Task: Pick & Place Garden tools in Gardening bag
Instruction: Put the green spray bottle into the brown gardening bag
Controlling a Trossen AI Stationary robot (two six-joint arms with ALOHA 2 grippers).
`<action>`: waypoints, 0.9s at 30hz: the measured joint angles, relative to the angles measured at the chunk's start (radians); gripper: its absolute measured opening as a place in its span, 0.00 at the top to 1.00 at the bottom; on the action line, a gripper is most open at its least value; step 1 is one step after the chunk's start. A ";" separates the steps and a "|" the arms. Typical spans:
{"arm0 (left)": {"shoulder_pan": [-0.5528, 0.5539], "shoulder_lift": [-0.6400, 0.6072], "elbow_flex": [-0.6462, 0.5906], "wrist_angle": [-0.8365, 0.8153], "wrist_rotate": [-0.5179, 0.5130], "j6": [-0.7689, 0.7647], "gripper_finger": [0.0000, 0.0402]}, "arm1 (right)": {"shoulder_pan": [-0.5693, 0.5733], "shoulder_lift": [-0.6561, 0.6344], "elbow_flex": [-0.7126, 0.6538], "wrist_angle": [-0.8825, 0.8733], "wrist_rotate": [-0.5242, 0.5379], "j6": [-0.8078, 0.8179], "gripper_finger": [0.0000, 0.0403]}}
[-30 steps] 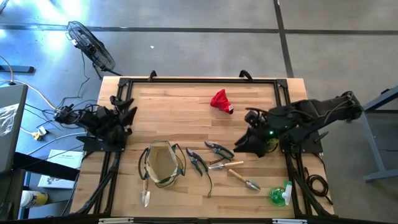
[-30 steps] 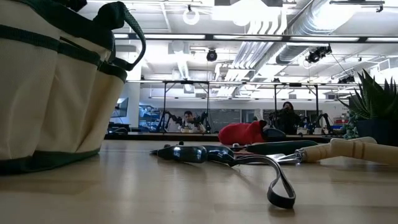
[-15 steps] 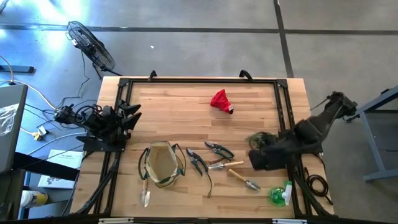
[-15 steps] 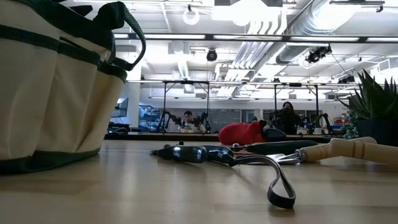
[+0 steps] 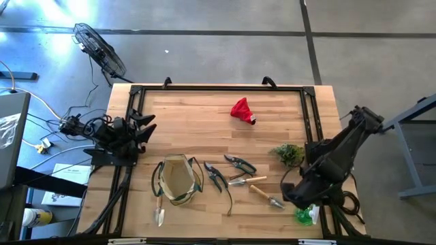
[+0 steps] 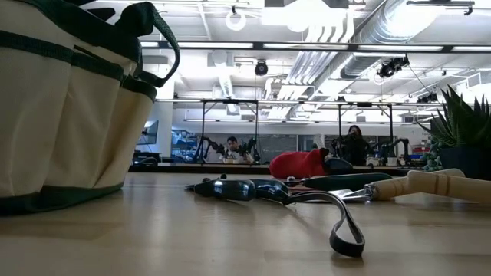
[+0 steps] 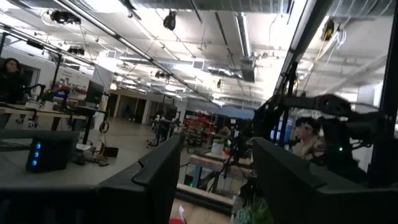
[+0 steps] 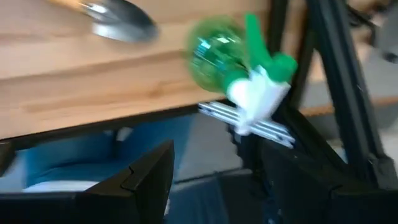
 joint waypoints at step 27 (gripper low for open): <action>0.000 0.000 -0.001 -0.085 0.009 -0.007 0.51 | 0.071 0.098 0.000 -0.016 -0.069 0.014 0.42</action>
